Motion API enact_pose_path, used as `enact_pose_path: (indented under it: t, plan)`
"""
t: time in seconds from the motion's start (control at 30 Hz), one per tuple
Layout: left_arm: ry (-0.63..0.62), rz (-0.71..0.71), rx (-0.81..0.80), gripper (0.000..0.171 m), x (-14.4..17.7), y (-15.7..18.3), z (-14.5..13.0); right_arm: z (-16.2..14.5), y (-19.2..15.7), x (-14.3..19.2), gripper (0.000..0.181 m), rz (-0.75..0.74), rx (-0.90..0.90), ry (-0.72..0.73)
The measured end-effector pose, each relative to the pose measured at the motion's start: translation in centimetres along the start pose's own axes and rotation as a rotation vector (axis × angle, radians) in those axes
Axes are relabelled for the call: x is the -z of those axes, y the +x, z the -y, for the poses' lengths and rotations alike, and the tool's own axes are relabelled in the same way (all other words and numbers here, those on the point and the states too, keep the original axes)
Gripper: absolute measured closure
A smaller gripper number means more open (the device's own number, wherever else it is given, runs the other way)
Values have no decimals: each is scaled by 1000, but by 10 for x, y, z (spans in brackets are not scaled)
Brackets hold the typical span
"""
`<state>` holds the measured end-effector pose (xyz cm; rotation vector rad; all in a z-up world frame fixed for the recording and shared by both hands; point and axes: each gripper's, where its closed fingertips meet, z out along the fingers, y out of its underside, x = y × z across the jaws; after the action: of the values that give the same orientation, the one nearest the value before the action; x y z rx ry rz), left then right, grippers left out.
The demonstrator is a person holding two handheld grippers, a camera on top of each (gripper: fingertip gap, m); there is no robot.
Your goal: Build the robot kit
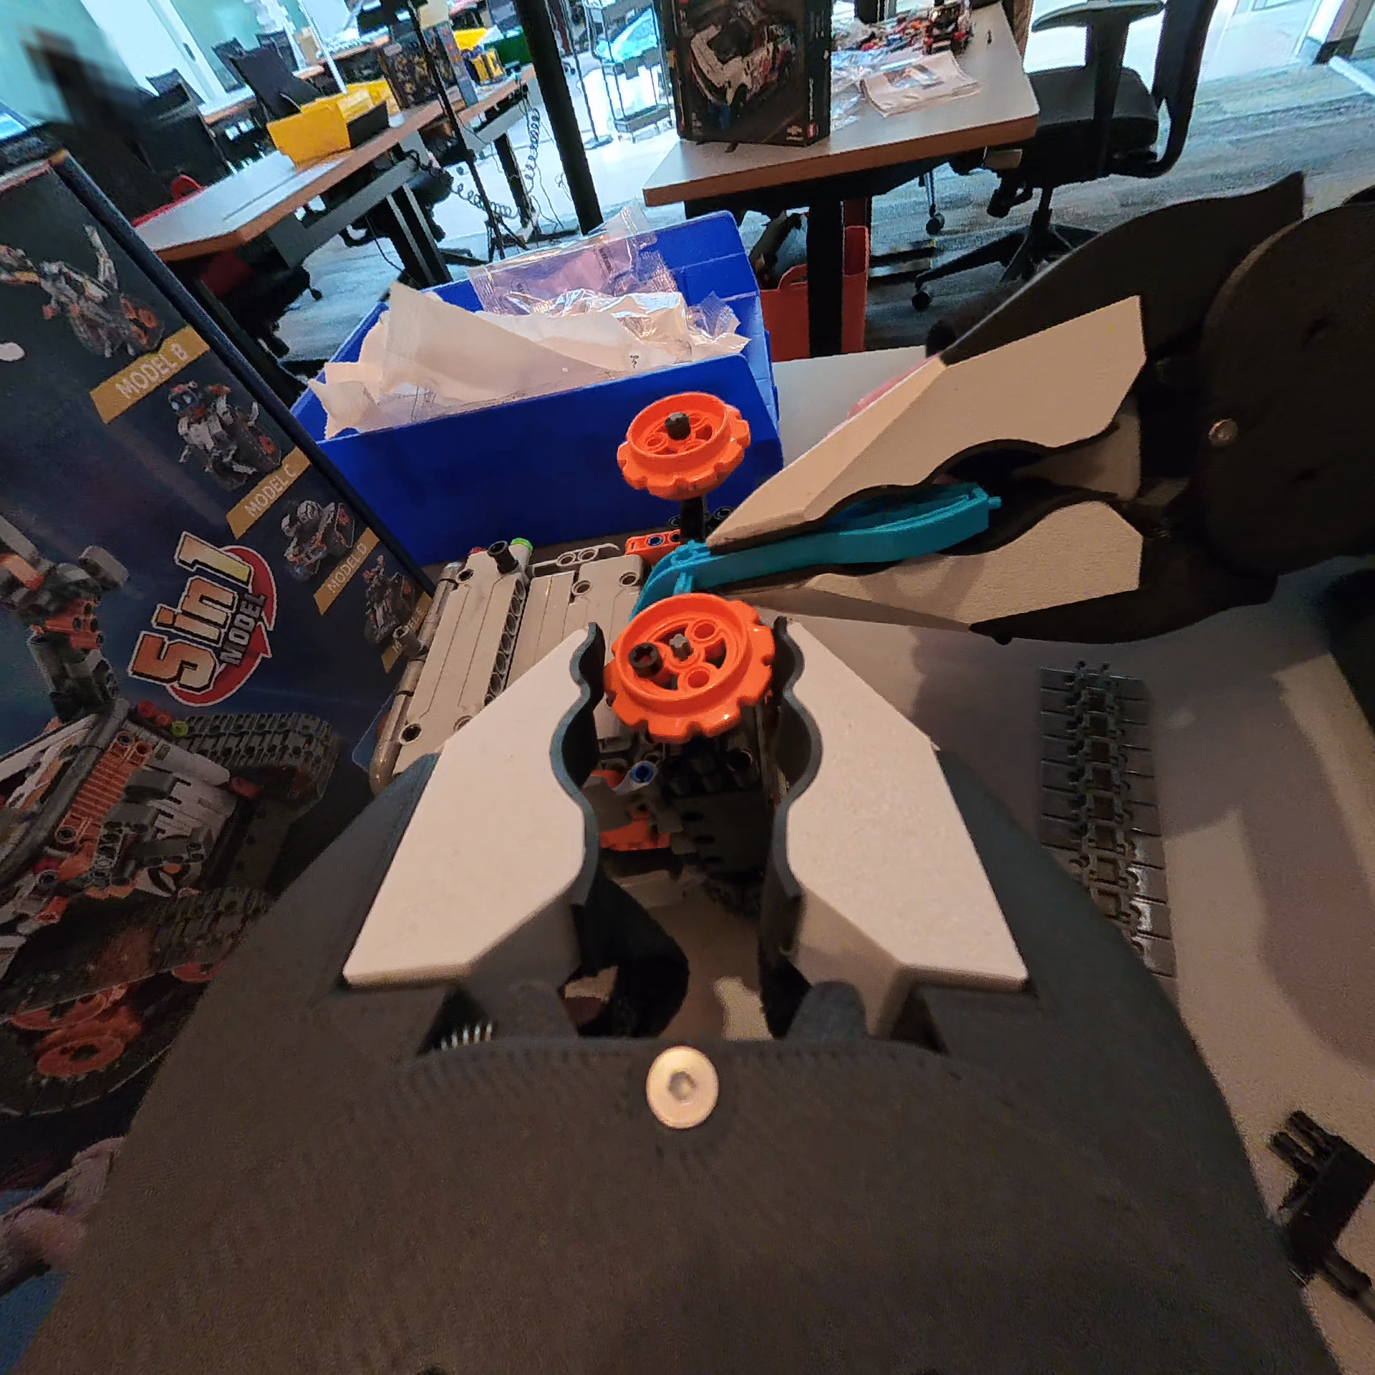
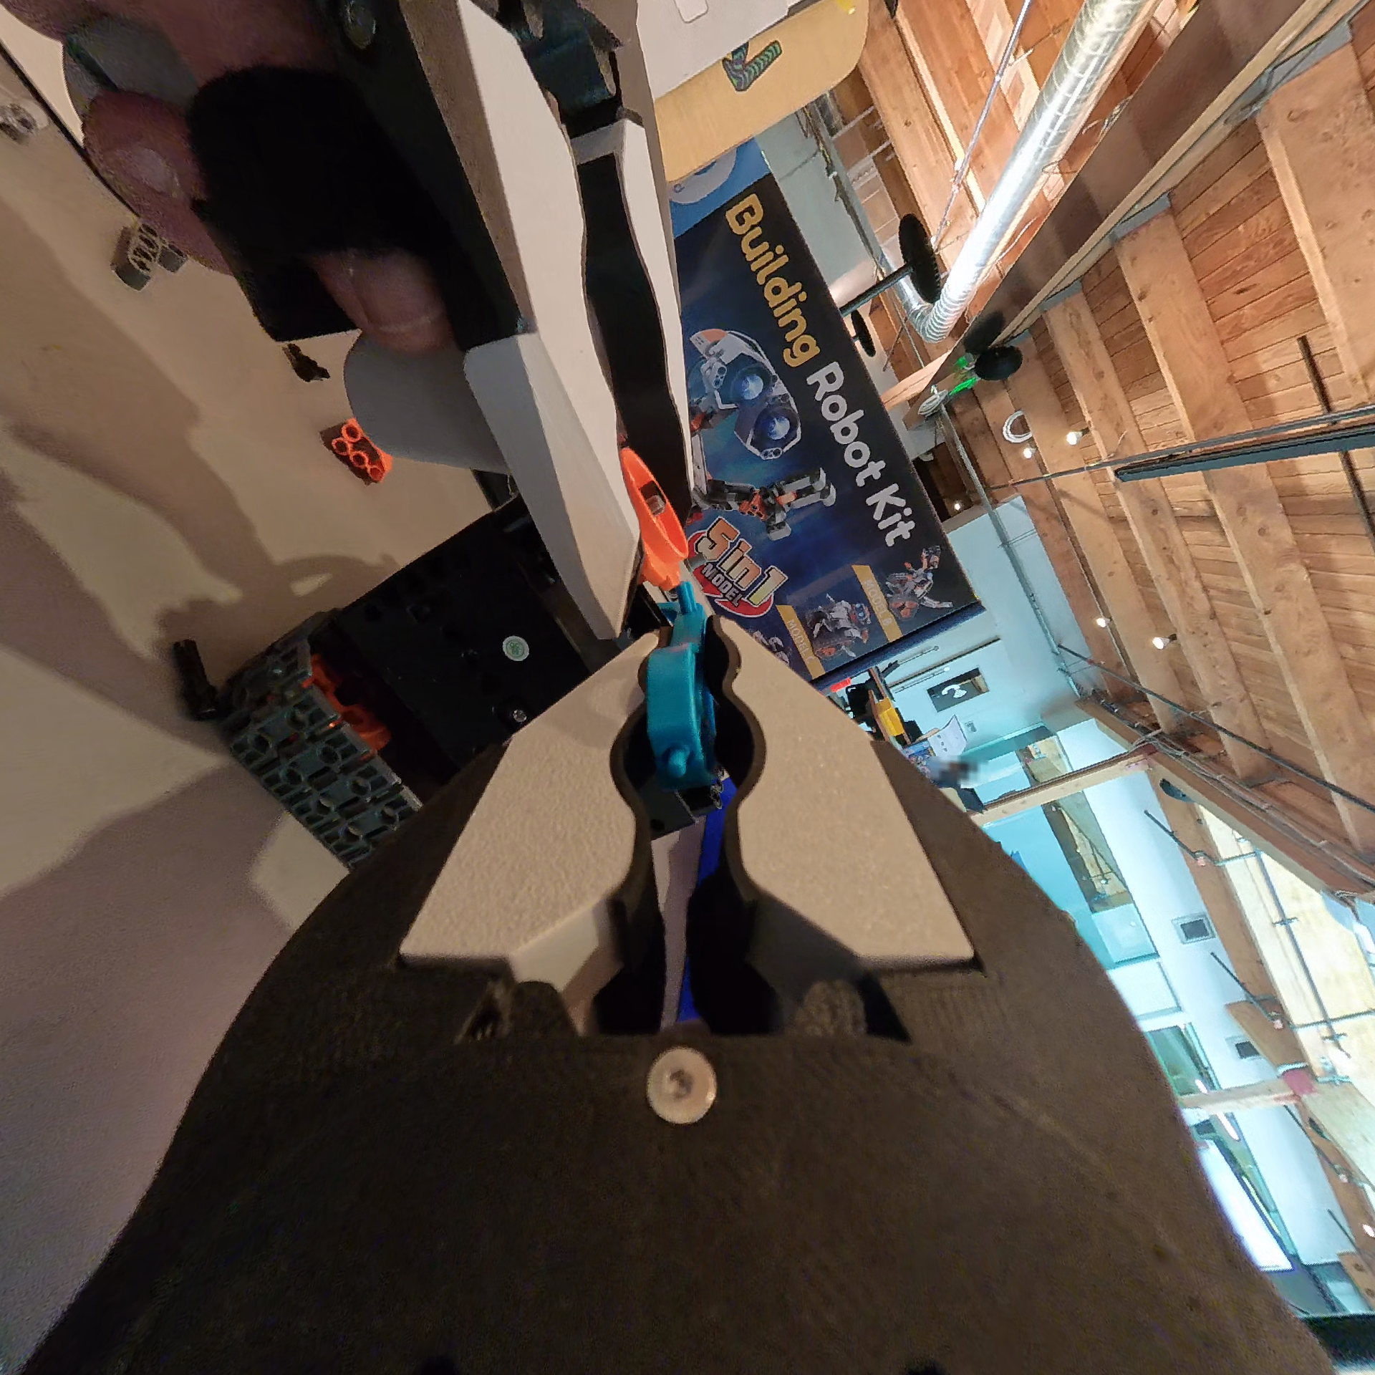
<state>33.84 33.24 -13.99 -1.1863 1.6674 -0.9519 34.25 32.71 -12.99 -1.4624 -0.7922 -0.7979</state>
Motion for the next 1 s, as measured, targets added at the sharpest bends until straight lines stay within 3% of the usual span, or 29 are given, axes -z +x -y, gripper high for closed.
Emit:
enact_pose_path:
  t: [0.3, 0.53, 0.73, 1.0]
  plan:
    - [-1, 21, -97, 129, 0, -1, 0, -1, -1, -3, 175, -14, 45, -21]
    - [48, -19, 117, 128, 0, -2, 2, -2, -1, -5, 175, -24, 46, -30]
    - [-21, 121, -249, 134, 1, -3, 4, -2, -1, -4, 176, -32, 62, -29]
    - [-50, 87, -204, 133, 1, -3, 2, -2, -1, -5, 175, -28, 60, -30]
